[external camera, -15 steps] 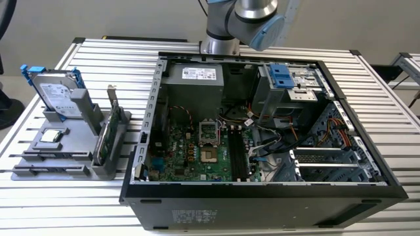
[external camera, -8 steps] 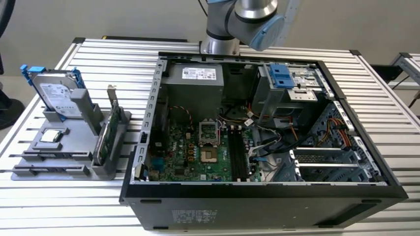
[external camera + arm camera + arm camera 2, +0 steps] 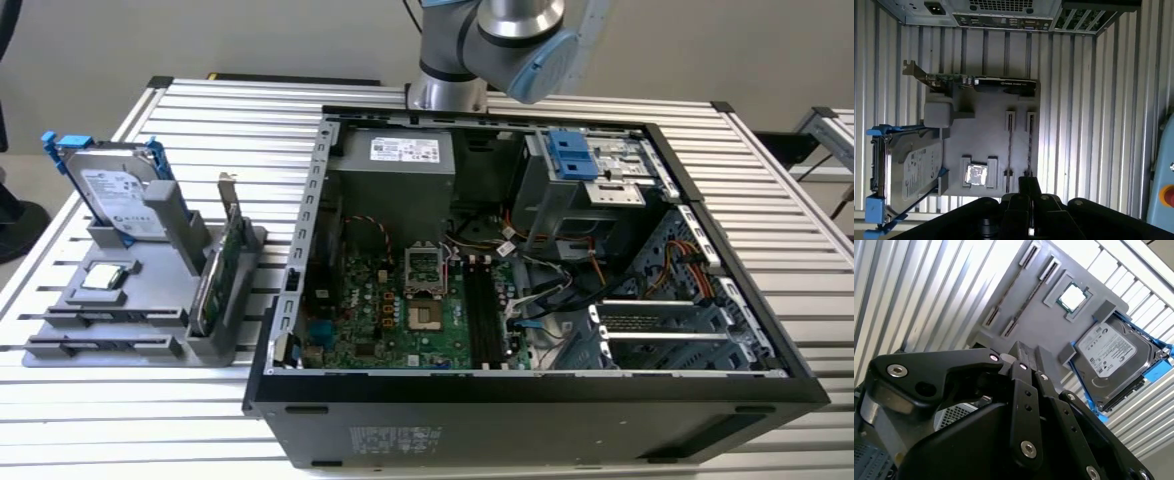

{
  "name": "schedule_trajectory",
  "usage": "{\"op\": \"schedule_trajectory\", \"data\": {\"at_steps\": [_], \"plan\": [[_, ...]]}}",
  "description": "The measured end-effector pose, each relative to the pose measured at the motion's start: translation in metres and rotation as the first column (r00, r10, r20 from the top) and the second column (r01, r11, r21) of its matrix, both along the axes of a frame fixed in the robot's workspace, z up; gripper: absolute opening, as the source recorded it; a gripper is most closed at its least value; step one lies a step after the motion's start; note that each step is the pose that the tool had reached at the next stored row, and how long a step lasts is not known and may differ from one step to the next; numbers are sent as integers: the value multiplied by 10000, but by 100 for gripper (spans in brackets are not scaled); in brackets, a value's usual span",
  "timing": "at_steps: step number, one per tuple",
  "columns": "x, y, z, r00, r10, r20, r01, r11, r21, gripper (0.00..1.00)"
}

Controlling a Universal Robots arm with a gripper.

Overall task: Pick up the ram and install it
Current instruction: 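Pick up the ram and move it above insertion slot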

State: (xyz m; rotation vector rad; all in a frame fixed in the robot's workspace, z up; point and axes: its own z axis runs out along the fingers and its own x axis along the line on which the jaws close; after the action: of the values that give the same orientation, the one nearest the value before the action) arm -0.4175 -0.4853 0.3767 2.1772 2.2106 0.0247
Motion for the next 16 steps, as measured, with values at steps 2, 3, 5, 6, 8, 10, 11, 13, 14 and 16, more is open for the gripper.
{"op": "schedule_trajectory", "data": {"at_steps": [2, 3, 5, 6, 8, 10, 11, 13, 14, 16], "plan": [[0, 0, 0, 9999, -134, -11, 134, 9999, 0, 0], [-1, 0, 0, 9998, -197, -16, 197, 9998, 0, 0], [-1, 0, 0, 9995, -316, -26, 316, 9995, 0, 0], [-1, 0, 0, 9993, -371, -31, 371, 9993, -1, 0], [-2, 0, 0, 9990, -444, -34, 444, 9990, 0, 0], [-1, 0, 0, 9990, -446, -34, 446, 9990, 0, 0], [-2, 0, 0, 9990, -446, -35, 446, 9990, 1, 0], [-1, 0, 0, 9990, -446, -34, 446, 9990, 4, 0], [-1, -1, 0, 9990, -445, -34, 445, 9990, 4, 0], [-1, 0, 0, 9990, -445, -34, 445, 9990, 7, 0]]}}
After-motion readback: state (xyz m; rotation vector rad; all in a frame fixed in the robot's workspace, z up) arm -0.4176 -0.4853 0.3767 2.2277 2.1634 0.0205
